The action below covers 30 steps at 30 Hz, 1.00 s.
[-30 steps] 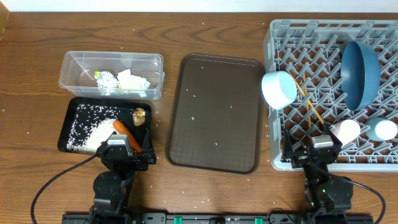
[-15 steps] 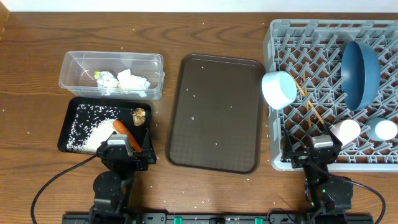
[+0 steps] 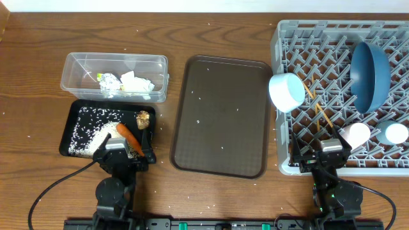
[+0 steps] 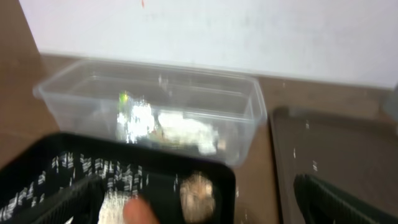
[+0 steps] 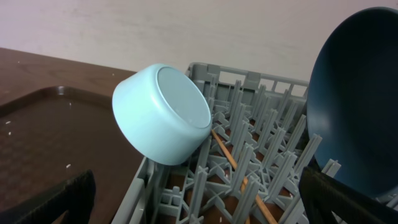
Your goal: Sort waste into correct bins and load items into the dishwasher rack
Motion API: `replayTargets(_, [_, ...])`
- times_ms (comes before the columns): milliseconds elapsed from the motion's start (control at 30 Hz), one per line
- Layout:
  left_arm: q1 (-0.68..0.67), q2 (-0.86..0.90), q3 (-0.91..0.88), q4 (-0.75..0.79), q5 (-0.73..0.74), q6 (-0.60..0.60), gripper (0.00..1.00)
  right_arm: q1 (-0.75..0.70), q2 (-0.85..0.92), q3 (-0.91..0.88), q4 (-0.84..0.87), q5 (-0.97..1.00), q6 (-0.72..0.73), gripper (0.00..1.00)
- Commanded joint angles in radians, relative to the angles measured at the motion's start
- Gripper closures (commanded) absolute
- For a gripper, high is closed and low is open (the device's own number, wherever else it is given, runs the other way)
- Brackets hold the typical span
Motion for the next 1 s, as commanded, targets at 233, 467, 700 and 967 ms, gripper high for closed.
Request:
replayTargets(233, [-0.002,-0.009,-0.055,0.047,-0.032,0.016,0.02,-0.023,-0.001,-0.001,-0.004,-0.004,-0.011,0.01])
replayTargets(467, [-0.002,-0.007,-0.055,0.047,-0.032,0.016,0.02,-0.023,-0.001,-0.001,-0.004,-0.004,-0.011,0.01])
replayTargets(700, [-0.002,-0.007,-0.055,0.047,-0.032,0.016,0.02,-0.023,-0.001,-0.001,-0.004,-0.004,-0.011,0.01])
replayTargets(967, [-0.002,-0.007,-0.055,0.047,-0.032,0.016,0.02,-0.023,-0.001,-0.001,-0.004,0.040,-0.011,0.01])
